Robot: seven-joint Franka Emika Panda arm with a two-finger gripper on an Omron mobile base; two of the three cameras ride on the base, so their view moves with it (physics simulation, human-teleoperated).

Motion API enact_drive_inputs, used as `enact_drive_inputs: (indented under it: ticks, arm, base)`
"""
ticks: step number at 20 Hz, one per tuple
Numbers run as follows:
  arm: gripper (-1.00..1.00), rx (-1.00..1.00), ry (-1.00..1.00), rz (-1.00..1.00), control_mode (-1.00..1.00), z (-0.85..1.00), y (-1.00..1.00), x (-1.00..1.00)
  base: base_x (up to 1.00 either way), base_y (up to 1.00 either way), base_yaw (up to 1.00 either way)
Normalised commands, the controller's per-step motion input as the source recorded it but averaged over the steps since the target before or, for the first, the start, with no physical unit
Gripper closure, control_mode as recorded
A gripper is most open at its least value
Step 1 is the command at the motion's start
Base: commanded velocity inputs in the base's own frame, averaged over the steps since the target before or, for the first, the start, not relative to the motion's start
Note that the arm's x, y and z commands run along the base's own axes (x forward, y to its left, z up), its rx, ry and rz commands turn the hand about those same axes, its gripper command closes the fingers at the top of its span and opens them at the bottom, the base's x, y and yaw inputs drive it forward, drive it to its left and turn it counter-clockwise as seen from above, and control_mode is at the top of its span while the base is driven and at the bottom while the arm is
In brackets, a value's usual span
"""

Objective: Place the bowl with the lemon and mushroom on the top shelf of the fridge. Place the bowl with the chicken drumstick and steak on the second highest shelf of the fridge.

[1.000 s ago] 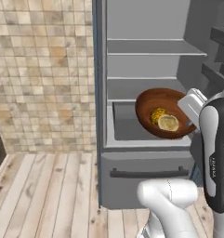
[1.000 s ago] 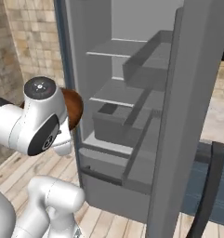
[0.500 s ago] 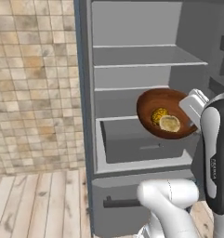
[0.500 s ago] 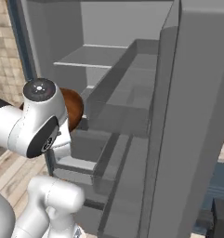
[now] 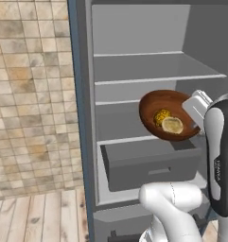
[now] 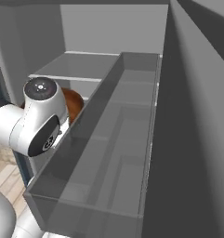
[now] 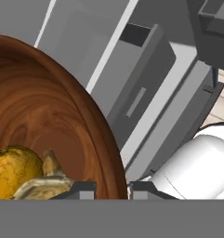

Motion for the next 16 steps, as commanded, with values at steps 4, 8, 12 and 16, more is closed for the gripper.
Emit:
enact_drive_inputs:
  ticks: [4,8,12,16]
  arm:
    - [1.0,0.0,0.0,-0.22,-1.0,0.09,0.12,0.02]
    - [1.0,0.02,0.0,-0.23,-1.0,0.32,0.0,-0.55]
    - [1.0,0.05,-0.07,-0.22,-1.0,0.61,0.0,-0.16]
    - [1.0,0.08,-0.12,-0.13,-1.0,0.71,0.0,0.04]
  base:
    - [0.0,0.0,0.0]
    - [0.0,0.0,0.0]
    - [0.0,0.0,0.0]
    - [0.0,0.0,0.0]
